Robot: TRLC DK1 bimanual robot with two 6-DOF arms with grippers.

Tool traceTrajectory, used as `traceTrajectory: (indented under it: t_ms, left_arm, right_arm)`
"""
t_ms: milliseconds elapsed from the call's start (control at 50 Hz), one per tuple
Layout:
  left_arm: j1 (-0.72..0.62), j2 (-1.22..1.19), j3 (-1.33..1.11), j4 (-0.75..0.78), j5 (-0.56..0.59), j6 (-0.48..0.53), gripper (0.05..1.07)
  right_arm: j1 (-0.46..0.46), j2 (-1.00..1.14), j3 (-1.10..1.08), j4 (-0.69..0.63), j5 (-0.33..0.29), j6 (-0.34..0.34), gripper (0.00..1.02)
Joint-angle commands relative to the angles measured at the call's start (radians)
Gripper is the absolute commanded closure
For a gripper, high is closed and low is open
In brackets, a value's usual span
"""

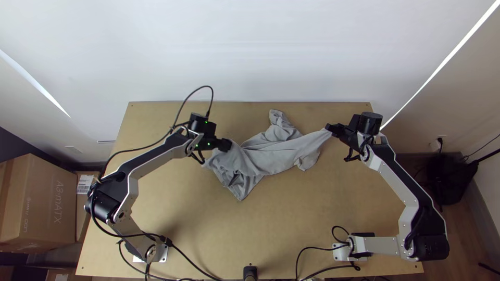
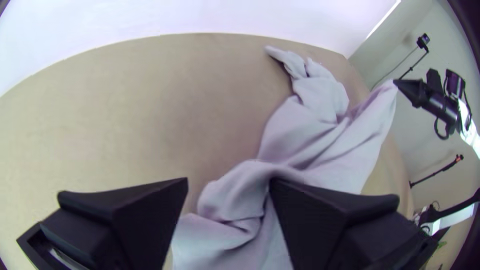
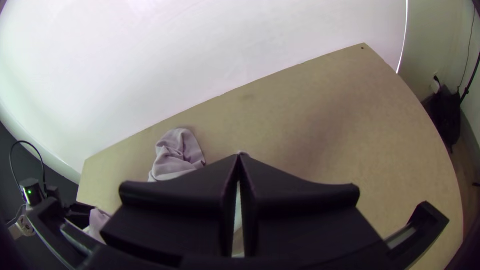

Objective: Fold the t-shirt

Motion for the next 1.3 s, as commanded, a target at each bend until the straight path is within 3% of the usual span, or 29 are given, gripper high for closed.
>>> traceTrajectory:
  t_ms: [0,220,320,480,520,600,880,1280]
  left_arm:
    - [0.023,-0.043,0.049,-0.052,0.013,-0.002,0.10]
    - [0.088,-0.218,-0.023,-0.097,0.013,0.018,0.10]
    - [0.115,-0.260,-0.036,-0.236,0.020,0.100,0.11]
    - [0.163,-0.278,-0.093,-0.397,0.083,0.138,0.11]
    - [0.171,-0.286,-0.121,-0.414,0.112,0.149,0.16]
    - [0.172,-0.296,-0.185,-0.407,0.131,0.155,0.22]
    - [0.094,-0.356,-0.363,-0.315,0.074,0.225,0.22]
    - [0.036,-0.310,-0.437,-0.129,-0.107,0.291,0.21]
  right_arm:
    - [0.001,0.015,-0.003,0.017,0.000,0.019,1.00]
    - [0.010,0.018,-0.012,0.024,0.000,0.040,1.00]
    - [0.013,0.010,-0.021,0.024,0.000,0.045,1.00]
    - [0.015,-0.011,-0.031,0.023,0.000,0.050,1.00]
    - [0.015,-0.014,-0.034,0.021,0.000,0.050,1.00]
    - [0.016,-0.019,-0.034,0.015,0.000,0.050,1.00]
    - [0.035,-0.028,-0.035,0.015,0.002,0.057,1.00]
    - [0.039,-0.047,-0.058,0.015,0.002,0.063,1.00]
